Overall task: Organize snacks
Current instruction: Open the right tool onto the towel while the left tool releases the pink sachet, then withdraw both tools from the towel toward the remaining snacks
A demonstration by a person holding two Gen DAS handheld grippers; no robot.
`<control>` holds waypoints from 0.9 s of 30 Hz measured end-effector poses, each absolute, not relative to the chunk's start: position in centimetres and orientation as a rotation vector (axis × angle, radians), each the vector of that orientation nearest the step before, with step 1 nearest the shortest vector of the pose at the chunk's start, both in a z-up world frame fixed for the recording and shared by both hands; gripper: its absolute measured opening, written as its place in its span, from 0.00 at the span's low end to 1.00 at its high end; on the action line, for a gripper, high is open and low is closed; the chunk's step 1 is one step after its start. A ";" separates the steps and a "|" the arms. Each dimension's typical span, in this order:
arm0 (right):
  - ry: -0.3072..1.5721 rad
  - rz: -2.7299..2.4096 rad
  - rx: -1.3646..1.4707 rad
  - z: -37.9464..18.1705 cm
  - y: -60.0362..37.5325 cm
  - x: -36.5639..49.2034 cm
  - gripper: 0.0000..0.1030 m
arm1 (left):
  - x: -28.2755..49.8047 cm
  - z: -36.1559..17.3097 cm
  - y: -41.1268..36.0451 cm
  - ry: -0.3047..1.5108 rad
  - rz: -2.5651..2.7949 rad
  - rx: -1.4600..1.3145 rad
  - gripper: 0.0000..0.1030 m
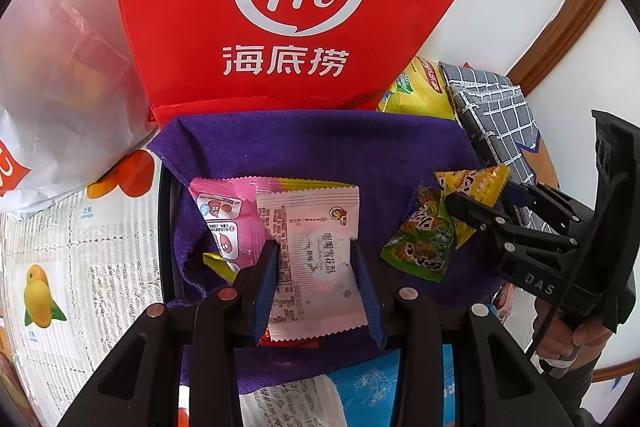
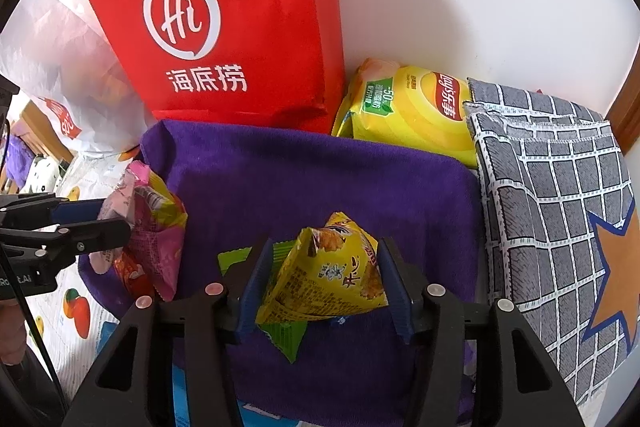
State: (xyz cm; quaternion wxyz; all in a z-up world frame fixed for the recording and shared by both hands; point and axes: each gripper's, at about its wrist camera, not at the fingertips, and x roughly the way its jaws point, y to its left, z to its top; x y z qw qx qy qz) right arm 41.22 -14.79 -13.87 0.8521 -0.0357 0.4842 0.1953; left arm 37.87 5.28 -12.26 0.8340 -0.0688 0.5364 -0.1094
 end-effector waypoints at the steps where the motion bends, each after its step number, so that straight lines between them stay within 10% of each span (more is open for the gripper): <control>1: 1.013 0.414 -0.078 -13.7 -14.7 41.1 0.60 | 37.9 -12.3 5.3 1.138 -0.232 -0.146 0.36; 27: 0.885 0.295 0.011 -7.3 -19.1 35.5 0.67 | 35.5 -7.6 5.0 1.041 -0.315 -0.177 0.54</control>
